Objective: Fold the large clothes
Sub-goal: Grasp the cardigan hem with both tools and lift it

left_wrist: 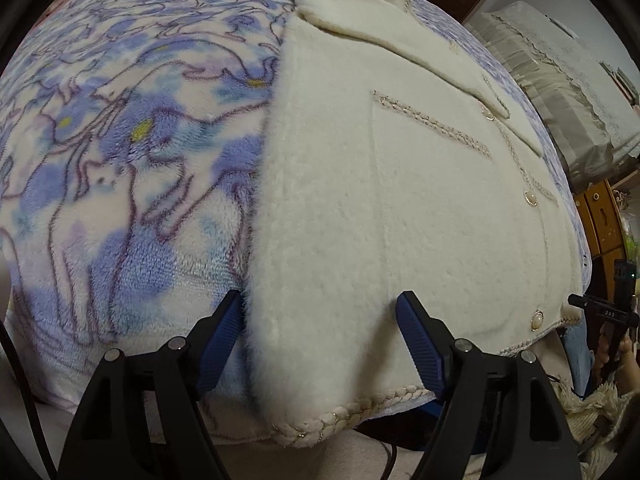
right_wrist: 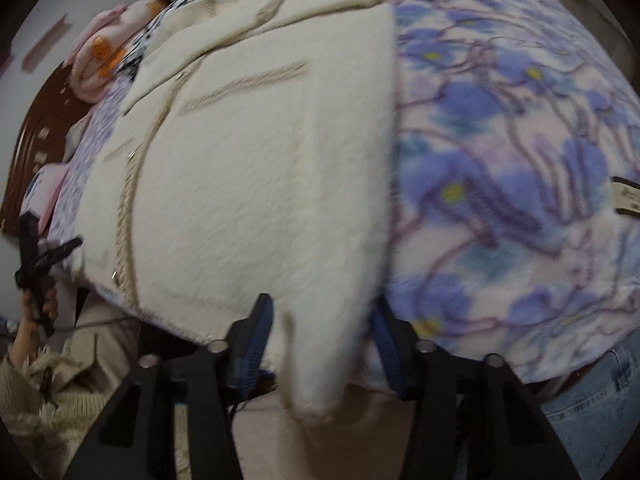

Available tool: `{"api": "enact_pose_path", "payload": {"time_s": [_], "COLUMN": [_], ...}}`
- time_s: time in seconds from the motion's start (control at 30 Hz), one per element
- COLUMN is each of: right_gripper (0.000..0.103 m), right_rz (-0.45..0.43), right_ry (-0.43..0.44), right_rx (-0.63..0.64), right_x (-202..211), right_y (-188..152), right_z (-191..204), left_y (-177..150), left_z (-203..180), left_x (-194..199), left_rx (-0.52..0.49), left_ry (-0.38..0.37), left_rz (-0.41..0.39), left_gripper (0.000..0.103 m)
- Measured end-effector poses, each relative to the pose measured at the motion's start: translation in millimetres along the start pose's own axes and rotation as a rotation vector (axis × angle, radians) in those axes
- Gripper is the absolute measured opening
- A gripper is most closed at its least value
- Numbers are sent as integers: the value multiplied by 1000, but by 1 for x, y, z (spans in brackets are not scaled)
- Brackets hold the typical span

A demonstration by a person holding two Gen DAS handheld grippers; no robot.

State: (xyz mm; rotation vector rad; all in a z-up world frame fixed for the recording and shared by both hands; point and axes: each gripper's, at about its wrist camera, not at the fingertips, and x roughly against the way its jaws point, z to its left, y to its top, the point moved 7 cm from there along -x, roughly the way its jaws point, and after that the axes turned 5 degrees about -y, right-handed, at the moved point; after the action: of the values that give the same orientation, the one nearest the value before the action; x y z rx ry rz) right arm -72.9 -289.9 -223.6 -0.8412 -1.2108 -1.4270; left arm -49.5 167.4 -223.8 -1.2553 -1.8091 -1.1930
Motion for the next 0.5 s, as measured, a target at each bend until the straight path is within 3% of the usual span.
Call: {"api": "enact_pose_path", "payload": {"time_s": [0.13, 0.3, 0.4, 0.5], "right_gripper": [41, 25, 18, 14], "right_rz": [36, 43, 27, 7], "right_ry": [11, 63, 70, 62], "right_rx": [3, -49, -70, -65], "right_x": [-17, -24, -20, -15], "right_y": [-9, -12, -9, -10], "right_z": [9, 8, 6, 7], "left_y": [0, 1, 0, 1], "left_z": [1, 2, -5, -12], "left_x": [-5, -8, -8, -8], "left_rx": [2, -6, -15, -24], "left_ry": [-28, -52, -63, -42], "left_rz": [-5, 1, 13, 12], "left_gripper": [77, 74, 33, 23]}}
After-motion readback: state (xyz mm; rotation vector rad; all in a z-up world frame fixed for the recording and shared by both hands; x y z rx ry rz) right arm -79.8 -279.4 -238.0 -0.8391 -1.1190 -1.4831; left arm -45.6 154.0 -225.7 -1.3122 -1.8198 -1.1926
